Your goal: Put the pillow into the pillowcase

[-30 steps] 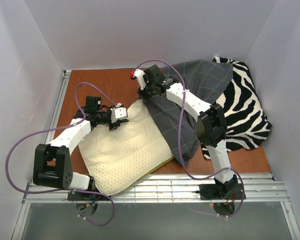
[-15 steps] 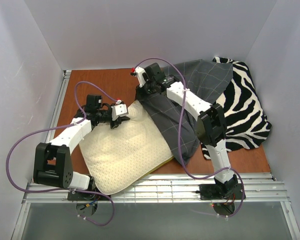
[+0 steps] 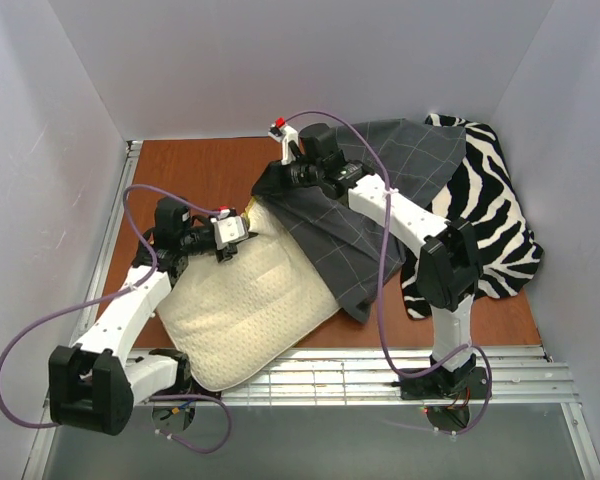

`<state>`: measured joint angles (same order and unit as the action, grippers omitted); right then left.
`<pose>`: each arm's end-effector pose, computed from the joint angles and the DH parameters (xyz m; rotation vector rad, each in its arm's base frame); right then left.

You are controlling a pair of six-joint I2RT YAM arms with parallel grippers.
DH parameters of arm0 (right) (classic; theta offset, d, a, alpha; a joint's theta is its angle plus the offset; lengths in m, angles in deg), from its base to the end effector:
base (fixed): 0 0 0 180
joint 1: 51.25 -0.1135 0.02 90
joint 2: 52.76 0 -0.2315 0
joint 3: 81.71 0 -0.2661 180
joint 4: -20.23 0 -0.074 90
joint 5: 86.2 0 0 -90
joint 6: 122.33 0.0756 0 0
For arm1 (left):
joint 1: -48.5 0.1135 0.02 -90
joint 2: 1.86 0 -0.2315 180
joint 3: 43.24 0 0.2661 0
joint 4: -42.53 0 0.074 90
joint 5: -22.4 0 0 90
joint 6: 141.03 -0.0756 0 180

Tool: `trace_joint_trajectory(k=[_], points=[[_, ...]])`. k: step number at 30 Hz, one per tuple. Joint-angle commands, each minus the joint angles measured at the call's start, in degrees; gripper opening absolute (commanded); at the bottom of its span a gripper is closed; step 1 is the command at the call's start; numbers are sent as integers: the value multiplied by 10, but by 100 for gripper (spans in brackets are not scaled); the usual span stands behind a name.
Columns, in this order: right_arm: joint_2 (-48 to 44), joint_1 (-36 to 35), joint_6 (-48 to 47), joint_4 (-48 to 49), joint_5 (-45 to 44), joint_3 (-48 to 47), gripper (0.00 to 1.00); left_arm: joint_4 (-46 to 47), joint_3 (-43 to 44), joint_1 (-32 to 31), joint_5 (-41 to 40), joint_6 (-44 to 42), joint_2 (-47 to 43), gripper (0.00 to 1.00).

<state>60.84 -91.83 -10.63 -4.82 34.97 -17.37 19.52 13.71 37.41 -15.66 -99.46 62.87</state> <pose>0.3591 0.3591 0.2810 -0.7239 1.9996 1.2152 0.2716 -0.1139 0.2251 1.3672 1.3562 -0.5189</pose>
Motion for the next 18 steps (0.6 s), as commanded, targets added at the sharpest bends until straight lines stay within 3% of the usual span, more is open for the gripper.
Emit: trace_joint_trajectory(k=[1,6,7,8,9,11,12,13,15,18], points=[[-22,-30,51,81,51,-17,1,52,-19,5,-11,24,-9,0],[84,-27,19,67,42,-31,1,150,-21,26,-114,165,110,0],[89,-25,6,65,46,-31,10,146,-10,29,-140,182,135,0],[88,-21,-9,53,35,-25,39,145,15,32,-169,199,187,0],[73,-6,-23,48,29,-20,50,126,28,43,-211,220,209,0],[45,20,-52,38,27,5,64,109,65,64,-215,242,262,5],[4,52,-60,26,23,18,67,81,83,84,-214,251,277,17],[-19,71,-71,22,29,36,76,60,99,93,-208,262,286,25],[-94,121,-91,0,31,91,81,-31,149,106,-167,247,285,39],[-192,171,-161,-69,14,170,82,-112,150,98,-78,169,199,98]])
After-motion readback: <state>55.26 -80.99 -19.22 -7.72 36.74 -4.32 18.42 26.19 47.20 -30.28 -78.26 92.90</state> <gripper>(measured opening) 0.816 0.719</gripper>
